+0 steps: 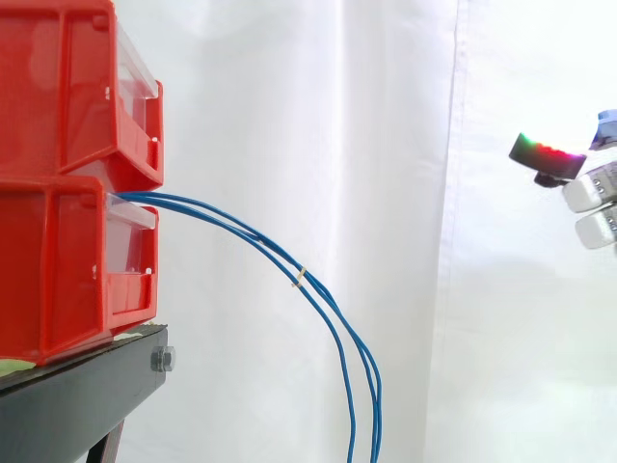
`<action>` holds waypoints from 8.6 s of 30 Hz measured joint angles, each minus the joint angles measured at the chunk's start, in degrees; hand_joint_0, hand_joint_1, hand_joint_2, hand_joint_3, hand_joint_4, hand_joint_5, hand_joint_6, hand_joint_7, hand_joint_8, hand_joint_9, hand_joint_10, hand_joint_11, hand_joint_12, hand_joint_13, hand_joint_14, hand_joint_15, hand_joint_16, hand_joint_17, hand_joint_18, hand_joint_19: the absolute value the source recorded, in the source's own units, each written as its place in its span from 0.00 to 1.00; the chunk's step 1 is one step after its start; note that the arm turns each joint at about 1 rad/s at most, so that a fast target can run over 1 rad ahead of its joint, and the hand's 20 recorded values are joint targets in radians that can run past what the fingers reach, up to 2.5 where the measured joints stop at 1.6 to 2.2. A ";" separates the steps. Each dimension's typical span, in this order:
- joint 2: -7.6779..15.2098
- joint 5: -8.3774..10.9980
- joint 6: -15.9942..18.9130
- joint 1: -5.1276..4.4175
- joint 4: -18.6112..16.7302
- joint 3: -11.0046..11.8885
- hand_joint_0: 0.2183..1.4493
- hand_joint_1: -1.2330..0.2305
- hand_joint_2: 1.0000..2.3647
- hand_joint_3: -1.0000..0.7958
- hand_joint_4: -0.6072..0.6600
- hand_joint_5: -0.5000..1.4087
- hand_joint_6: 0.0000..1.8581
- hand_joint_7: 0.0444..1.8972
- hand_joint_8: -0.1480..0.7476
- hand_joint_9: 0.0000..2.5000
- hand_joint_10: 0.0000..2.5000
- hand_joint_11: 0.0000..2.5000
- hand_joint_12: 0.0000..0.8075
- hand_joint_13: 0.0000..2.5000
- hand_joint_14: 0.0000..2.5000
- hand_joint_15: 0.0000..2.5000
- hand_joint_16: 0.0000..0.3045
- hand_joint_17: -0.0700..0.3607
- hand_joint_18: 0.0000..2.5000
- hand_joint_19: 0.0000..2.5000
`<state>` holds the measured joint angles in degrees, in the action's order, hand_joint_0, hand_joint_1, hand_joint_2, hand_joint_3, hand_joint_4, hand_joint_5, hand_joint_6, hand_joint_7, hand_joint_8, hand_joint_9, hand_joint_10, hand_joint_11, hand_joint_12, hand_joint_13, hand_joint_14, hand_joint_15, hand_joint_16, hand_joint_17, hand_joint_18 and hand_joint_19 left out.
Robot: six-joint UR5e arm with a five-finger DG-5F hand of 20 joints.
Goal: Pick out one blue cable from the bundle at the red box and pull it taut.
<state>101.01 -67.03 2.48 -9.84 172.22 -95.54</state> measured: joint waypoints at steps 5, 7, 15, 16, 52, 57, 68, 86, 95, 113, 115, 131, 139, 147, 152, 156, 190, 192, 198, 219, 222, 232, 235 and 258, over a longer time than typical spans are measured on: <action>0.55 2.68 -6.42 -0.01 -0.46 -0.01 0.22 0.43 0.00 0.28 0.57 0.15 0.27 0.31 0.40 0.23 0.00 0.00 0.34 0.18 0.00 0.00 0.15 0.39 0.12 0.11; 0.87 3.60 -9.55 0.00 -0.83 0.01 0.22 0.43 0.00 0.28 0.57 0.15 0.27 0.31 0.40 0.23 0.00 0.00 0.34 0.18 0.00 0.00 0.15 0.39 0.12 0.11; 3.36 6.03 -16.34 -0.14 -3.51 1.47 0.22 0.42 0.00 0.28 0.58 0.15 0.27 0.31 0.40 0.24 0.00 0.00 0.34 0.18 0.00 0.00 0.14 0.39 0.13 0.11; 4.18 6.09 -16.63 -0.09 -3.59 2.19 0.22 0.42 0.00 0.28 0.58 0.15 0.27 0.31 0.40 0.24 0.00 0.00 0.35 0.19 0.00 0.00 0.14 0.39 0.13 0.11; 22.12 2.04 -24.37 0.74 -15.91 14.82 0.23 0.40 0.00 0.28 0.63 0.17 0.27 0.34 0.42 0.27 0.00 0.04 0.35 0.21 0.00 0.00 0.14 0.38 0.15 0.13; 23.96 0.47 -24.14 1.12 -16.85 15.92 0.23 0.40 0.00 0.28 0.63 0.17 0.27 0.36 0.42 0.27 0.00 0.05 0.36 0.21 0.00 0.01 0.14 0.38 0.15 0.13; 26.78 -3.34 -23.69 1.87 -18.27 18.45 0.25 0.39 0.00 0.28 0.64 0.19 0.27 0.47 0.43 0.28 0.00 0.07 0.36 0.22 0.00 0.02 0.14 0.38 0.16 0.15; 26.88 -6.44 -23.57 1.41 -22.34 18.58 0.28 0.37 0.00 0.31 0.61 0.20 0.27 0.53 0.42 0.29 0.00 0.09 0.36 0.23 0.00 0.03 0.13 0.38 0.17 0.16; 28.21 -6.66 -23.39 1.17 -24.59 18.60 0.29 0.38 0.00 0.32 0.60 0.20 0.27 0.57 0.42 0.31 0.00 0.10 0.36 0.24 0.00 0.04 0.13 0.37 0.18 0.17; 28.54 -7.42 -23.31 0.90 -26.06 18.61 0.31 0.37 0.01 0.38 0.54 0.21 0.31 0.65 0.43 0.34 0.01 0.13 0.36 0.27 0.00 0.06 0.13 0.38 0.21 0.19; 28.55 -7.47 -23.31 0.75 -26.32 18.61 0.30 0.36 0.01 0.38 0.54 0.20 0.34 0.60 0.43 0.35 0.01 0.14 0.37 0.27 0.00 0.06 0.14 0.38 0.21 0.19; 30.73 -7.86 -18.43 0.30 -27.23 20.02 0.29 0.37 0.01 0.40 0.59 0.18 0.46 0.50 0.46 0.36 0.01 0.17 0.38 0.28 0.00 0.07 0.14 0.38 0.22 0.19; 30.80 -9.08 -13.79 0.36 -23.51 22.60 0.30 0.38 0.01 0.39 0.60 0.18 0.48 0.51 0.46 0.38 0.01 0.19 0.38 0.29 0.00 0.08 0.14 0.38 0.23 0.19; 30.79 -9.17 -9.30 0.38 -23.05 22.85 0.33 0.35 0.01 0.33 0.56 0.18 0.48 0.52 0.47 0.40 0.01 0.21 0.39 0.30 0.00 0.08 0.14 0.39 0.25 0.19; 30.79 -9.47 -8.35 0.52 -22.58 22.88 0.35 0.32 0.00 0.30 0.53 0.18 0.48 0.51 0.45 0.41 0.01 0.22 0.38 0.31 0.00 0.08 0.14 0.39 0.26 0.18; 30.76 -10.77 -7.16 0.88 -22.03 22.92 0.37 0.29 0.00 0.28 0.51 0.18 0.49 0.51 0.45 0.42 0.01 0.23 0.39 0.31 0.00 0.08 0.14 0.39 0.27 0.18; 30.78 -11.54 -8.92 1.43 -20.33 23.59 0.37 0.25 0.01 0.33 0.49 0.20 0.47 0.60 0.44 0.45 0.01 0.24 0.38 0.34 0.00 0.10 0.14 0.39 0.29 0.20; 30.78 -11.54 -8.95 1.44 -20.20 23.74 0.38 0.24 0.01 0.33 0.47 0.20 0.48 0.59 0.44 0.45 0.01 0.24 0.38 0.34 0.00 0.10 0.14 0.39 0.29 0.20; 30.78 -11.58 -9.27 1.44 -19.74 24.20 0.42 0.19 0.00 0.28 0.39 0.19 0.49 0.59 0.41 0.44 0.01 0.23 0.38 0.35 0.00 0.11 0.14 0.39 0.31 0.19; 30.75 -11.63 -9.60 1.71 -18.23 24.59 0.23 0.43 0.00 0.28 0.57 0.20 0.42 0.50 0.46 0.46 0.01 0.23 0.42 0.35 0.00 0.11 0.17 0.43 0.32 0.22; 30.75 -11.63 -9.60 1.79 -17.87 24.98 0.26 0.47 0.00 0.28 0.55 0.21 0.41 0.52 0.44 0.46 0.01 0.23 0.40 0.35 0.00 0.11 0.16 0.41 0.31 0.22; 30.75 -11.65 -9.60 1.92 -17.03 25.48 0.31 0.37 0.01 0.37 0.54 0.20 0.44 0.56 0.45 0.47 0.01 0.24 0.40 0.35 0.00 0.12 0.15 0.40 0.31 0.23; 30.76 -11.69 -9.60 1.93 -17.01 25.50 0.31 0.34 0.01 0.39 0.55 0.20 0.45 0.57 0.46 0.47 0.01 0.24 0.40 0.35 0.00 0.12 0.15 0.40 0.30 0.23; 30.76 -11.80 -9.66 1.93 -16.84 25.55 0.25 0.44 0.00 0.28 0.57 0.20 0.46 0.52 0.46 0.48 0.01 0.24 0.41 0.36 0.00 0.12 0.16 0.42 0.33 0.23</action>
<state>131.77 -78.83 -7.18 -7.91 155.37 -69.99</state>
